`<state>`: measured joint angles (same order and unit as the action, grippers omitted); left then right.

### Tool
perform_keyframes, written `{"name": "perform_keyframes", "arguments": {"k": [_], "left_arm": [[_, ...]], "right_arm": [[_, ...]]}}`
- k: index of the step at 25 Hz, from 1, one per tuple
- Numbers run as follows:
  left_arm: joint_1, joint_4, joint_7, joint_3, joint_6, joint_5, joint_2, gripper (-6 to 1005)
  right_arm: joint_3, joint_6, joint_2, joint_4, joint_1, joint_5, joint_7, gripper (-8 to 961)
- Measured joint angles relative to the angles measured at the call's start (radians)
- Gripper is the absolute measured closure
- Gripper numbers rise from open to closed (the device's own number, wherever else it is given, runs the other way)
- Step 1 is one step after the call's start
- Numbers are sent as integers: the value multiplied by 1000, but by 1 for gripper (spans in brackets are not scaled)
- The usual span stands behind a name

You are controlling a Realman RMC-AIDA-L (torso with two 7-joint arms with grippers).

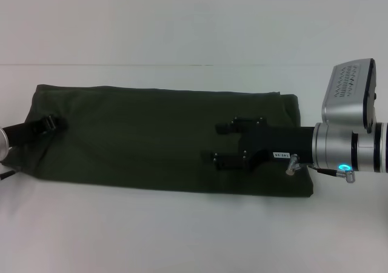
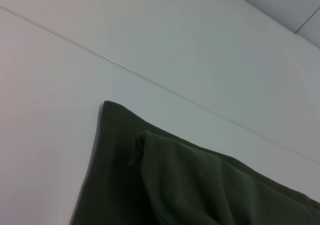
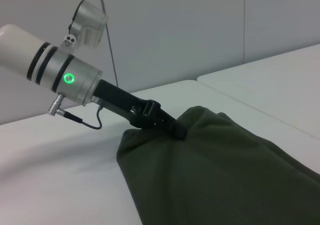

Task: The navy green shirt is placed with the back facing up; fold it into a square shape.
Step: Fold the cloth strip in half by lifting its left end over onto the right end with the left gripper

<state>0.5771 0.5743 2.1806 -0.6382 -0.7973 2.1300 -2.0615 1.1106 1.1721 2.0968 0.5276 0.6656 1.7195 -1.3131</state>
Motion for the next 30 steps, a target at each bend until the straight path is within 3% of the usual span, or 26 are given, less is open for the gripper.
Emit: {"name": "perform_keyframes", "arguments": {"k": [14,30], "left_arm": [[-1,70,53,0,-85,10,3,882],[-22,45,54,7,25,-6,-11,776]], "right_arm": [[0,0,0,0,-6,-2,0,165],[0,0,0,-3,-5,-2,0,165]]}}
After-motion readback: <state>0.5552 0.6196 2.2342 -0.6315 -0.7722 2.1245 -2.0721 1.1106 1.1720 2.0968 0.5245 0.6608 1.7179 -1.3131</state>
